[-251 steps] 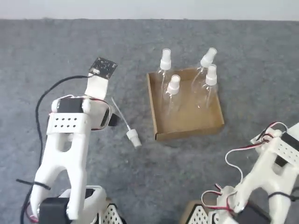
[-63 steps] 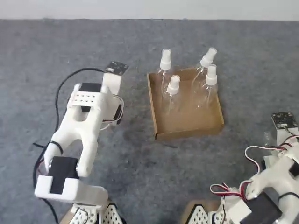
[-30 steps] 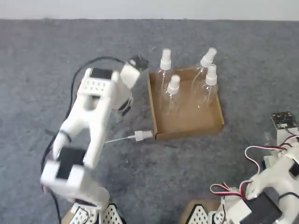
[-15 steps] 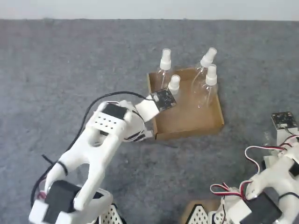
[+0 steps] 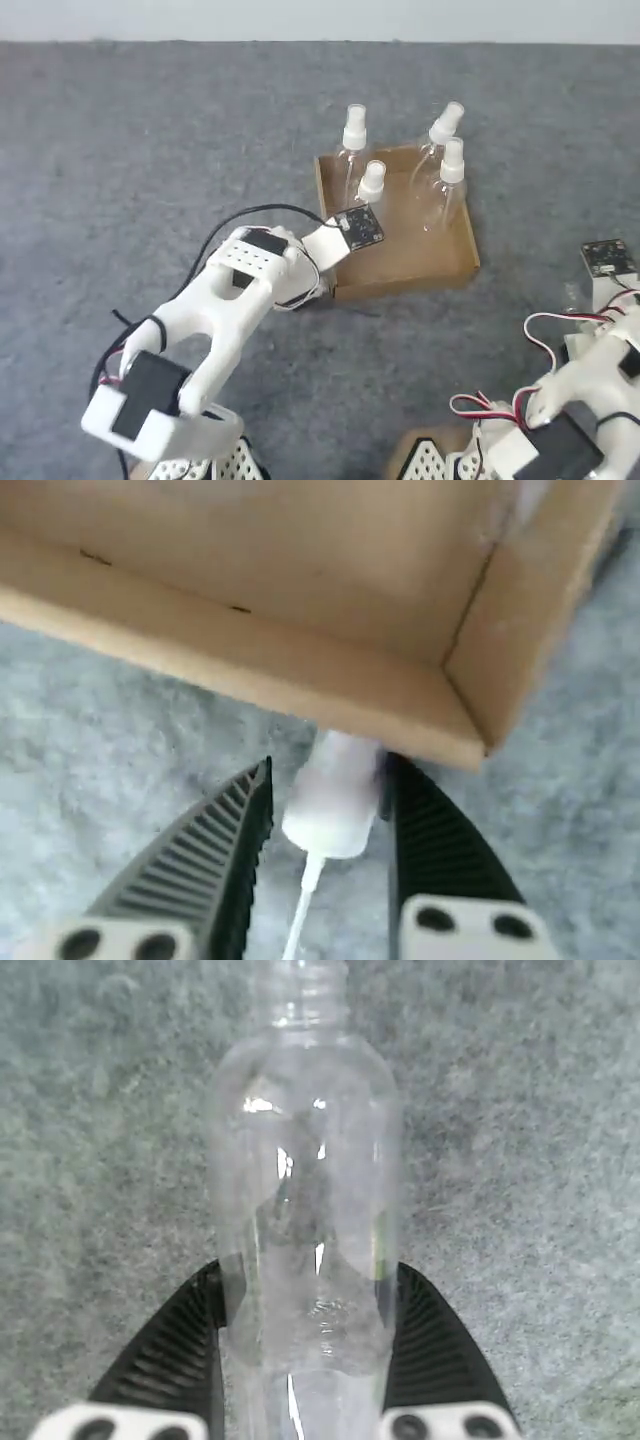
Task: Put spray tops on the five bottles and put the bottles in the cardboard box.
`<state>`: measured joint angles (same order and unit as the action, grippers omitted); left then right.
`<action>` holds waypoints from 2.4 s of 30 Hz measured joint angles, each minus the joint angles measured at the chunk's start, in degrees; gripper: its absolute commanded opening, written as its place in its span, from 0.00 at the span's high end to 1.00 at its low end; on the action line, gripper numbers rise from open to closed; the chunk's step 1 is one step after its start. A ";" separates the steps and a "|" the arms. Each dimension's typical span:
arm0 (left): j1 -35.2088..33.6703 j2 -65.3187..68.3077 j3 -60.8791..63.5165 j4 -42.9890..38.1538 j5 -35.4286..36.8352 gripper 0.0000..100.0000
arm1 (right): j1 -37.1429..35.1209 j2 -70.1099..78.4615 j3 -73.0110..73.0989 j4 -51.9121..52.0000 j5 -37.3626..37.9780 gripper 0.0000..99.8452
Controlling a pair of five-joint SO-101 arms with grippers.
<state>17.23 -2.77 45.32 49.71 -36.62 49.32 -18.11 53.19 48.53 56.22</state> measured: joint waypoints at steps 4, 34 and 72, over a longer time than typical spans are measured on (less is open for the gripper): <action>-0.26 0.09 0.35 -0.44 0.18 0.90 | 0.00 0.00 0.00 0.00 0.00 0.98; -23.30 -0.26 -19.08 14.95 25.58 0.93 | 0.00 0.00 0.00 0.00 0.00 0.98; -14.15 12.22 -15.74 6.86 44.48 0.82 | 0.00 0.00 0.00 0.00 0.18 0.98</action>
<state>3.08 9.45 29.58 56.57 7.87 49.32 -18.11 53.19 48.53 56.40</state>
